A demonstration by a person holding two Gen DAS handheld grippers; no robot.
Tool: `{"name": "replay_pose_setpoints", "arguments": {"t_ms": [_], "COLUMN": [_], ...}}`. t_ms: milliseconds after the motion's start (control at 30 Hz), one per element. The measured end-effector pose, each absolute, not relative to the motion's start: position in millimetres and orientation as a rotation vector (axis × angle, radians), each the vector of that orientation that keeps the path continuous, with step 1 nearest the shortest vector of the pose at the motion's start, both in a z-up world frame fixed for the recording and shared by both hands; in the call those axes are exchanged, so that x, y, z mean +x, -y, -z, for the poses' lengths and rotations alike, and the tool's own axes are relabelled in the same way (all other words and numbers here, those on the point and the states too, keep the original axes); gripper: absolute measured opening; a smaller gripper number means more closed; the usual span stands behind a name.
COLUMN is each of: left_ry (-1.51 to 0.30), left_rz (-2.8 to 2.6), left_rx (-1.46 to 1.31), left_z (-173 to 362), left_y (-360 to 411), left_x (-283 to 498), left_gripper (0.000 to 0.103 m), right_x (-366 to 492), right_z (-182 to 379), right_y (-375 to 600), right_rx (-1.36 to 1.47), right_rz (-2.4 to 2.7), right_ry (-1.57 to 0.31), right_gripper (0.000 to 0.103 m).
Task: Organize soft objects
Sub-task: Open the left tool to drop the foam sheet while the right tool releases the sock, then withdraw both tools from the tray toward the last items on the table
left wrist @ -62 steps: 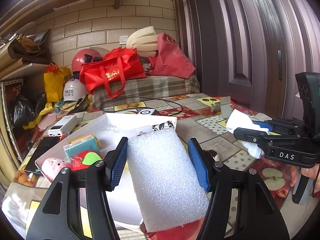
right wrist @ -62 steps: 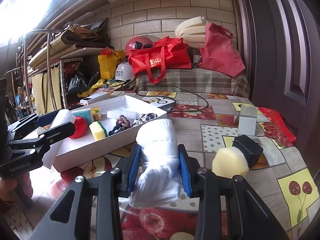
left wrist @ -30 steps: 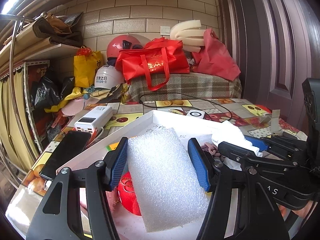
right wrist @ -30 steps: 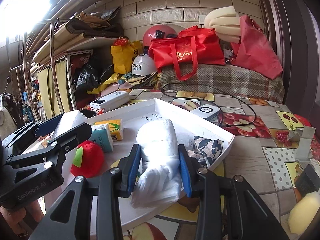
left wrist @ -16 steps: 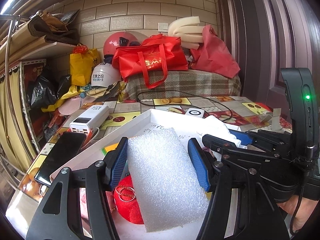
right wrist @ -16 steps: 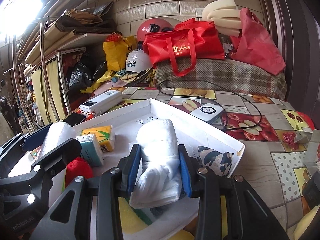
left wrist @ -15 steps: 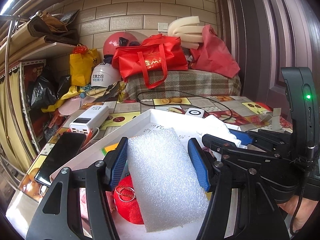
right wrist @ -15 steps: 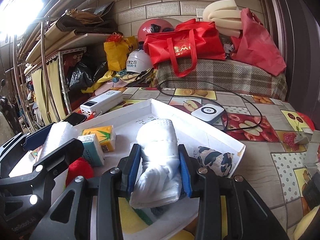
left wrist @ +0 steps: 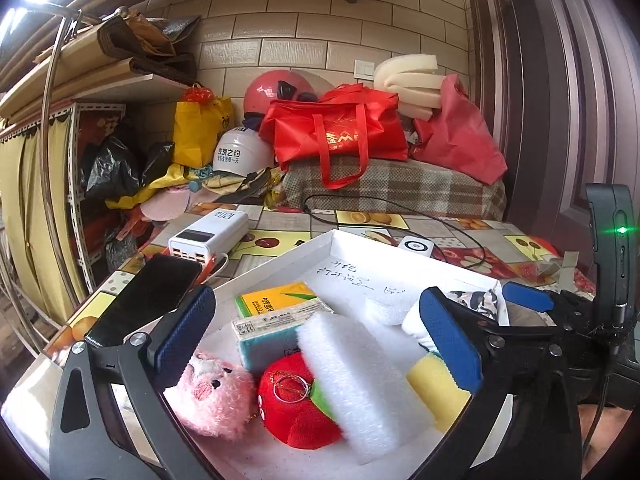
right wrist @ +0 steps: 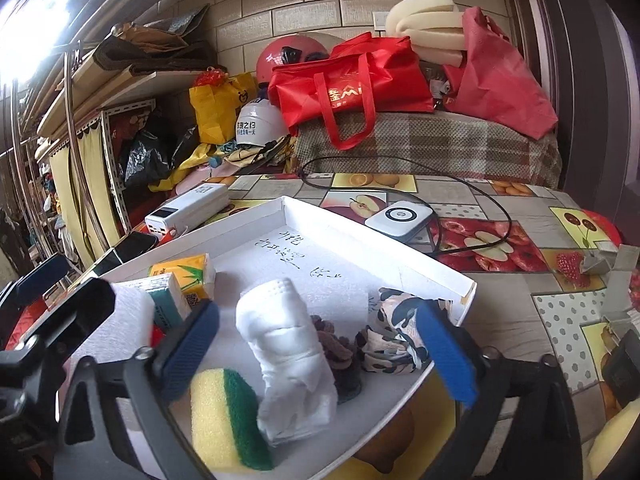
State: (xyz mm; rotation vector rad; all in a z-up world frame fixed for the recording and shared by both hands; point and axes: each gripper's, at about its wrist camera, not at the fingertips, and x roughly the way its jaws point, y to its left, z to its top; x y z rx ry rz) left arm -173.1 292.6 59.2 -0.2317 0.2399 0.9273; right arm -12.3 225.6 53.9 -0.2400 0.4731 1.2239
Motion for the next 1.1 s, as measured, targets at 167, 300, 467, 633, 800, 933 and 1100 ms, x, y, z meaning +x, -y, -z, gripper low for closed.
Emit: {"name": "replay_pose_setpoints", "arguments": {"t_ms": [167, 300, 467, 633, 800, 933, 1100], "left_ry": [-0.229, -0.229, -0.218, -0.211, -0.211, -0.215, -0.212], "left_rz": [-0.933, -0.934, -0.944, -0.961, -0.984, -0.992, -1.009], "left_rx": [-0.223, -0.222, -0.208, -0.194, -0.187, -0.183, -0.190], "left_z": [-59, -59, -59, -61, -60, -60, -60], "left_y": [-290, -289, -285, -281, -277, -275, -271], "left_x": [-176, -176, -179, -181, -181, -181, -185], "left_gripper": [0.103, 0.103, 0.103, 0.103, 0.103, 0.103, 0.103], "right_x": [-16, -18, -19, -21, -23, -22, -33], "right_z": [-55, -56, -58, -62, -65, -66, -67], "right_y": [-225, -224, -221, -210, -196, -183, -163], "right_rx": [-0.247, -0.244, -0.228, -0.190, -0.163, -0.155, -0.171], "right_rz": [-1.214, -1.208, -1.198, -1.175, -1.151, -1.134, -1.143], "right_ry": [-0.454, -0.444, -0.427, -0.375, -0.338, -0.326, -0.270], "right_gripper": [0.103, 0.103, 0.103, 0.103, 0.103, 0.103, 0.103]}}
